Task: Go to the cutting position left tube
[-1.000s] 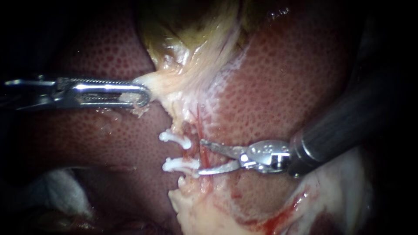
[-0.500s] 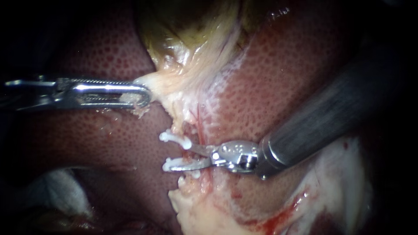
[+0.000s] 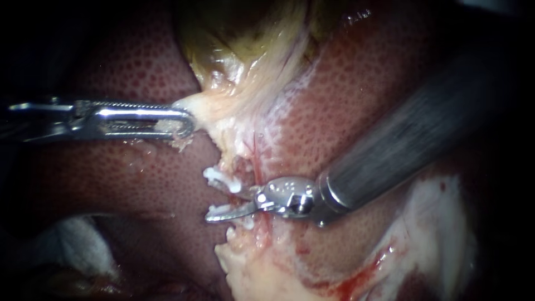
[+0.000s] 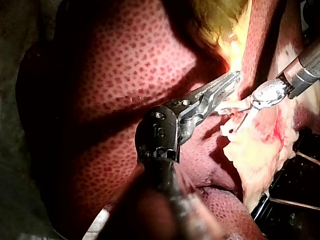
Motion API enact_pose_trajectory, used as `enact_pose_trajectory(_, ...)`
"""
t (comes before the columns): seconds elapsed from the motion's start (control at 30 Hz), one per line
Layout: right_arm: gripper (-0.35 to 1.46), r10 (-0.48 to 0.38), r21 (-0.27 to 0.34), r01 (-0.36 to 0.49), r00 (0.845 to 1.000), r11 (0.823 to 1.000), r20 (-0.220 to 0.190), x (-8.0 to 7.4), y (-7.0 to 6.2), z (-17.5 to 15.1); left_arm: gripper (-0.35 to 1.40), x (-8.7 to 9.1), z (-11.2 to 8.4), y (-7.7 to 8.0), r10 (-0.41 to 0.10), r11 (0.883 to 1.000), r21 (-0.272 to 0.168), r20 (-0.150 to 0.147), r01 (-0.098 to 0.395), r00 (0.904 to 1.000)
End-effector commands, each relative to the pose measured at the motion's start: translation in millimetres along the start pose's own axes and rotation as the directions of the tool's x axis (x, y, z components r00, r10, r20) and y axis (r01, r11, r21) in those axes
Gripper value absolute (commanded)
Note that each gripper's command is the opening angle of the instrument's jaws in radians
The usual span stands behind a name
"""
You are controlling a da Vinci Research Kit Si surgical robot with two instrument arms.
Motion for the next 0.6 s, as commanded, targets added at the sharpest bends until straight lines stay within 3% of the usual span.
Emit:
enact_pose_trajectory(0.03,1.41,0.002,-0.003,-0.002,1.0,1.0,0.003,0.1,0.0,0.2,-0.35,0.0,0.0,0.0,0.0,1.0,0.0,0.0,0.0,1.0)
enact_pose_trajectory(0.27,1.34,0.018,-0.005,-0.018,1.0,1.0,-0.013,0.4,0.4,1.1,-0.35,0.0,0.1,0.0,0.0,1.0,0.001,0.0,0.0,1.0)
enact_pose_trajectory(0.6,1.27,0.056,-0.005,-0.057,0.996,0.998,-0.066,0.8,1.0,1.8,-0.35,0.0,0.1,0.0,0.0,1.0,0.001,0.0,0.0,1.0)
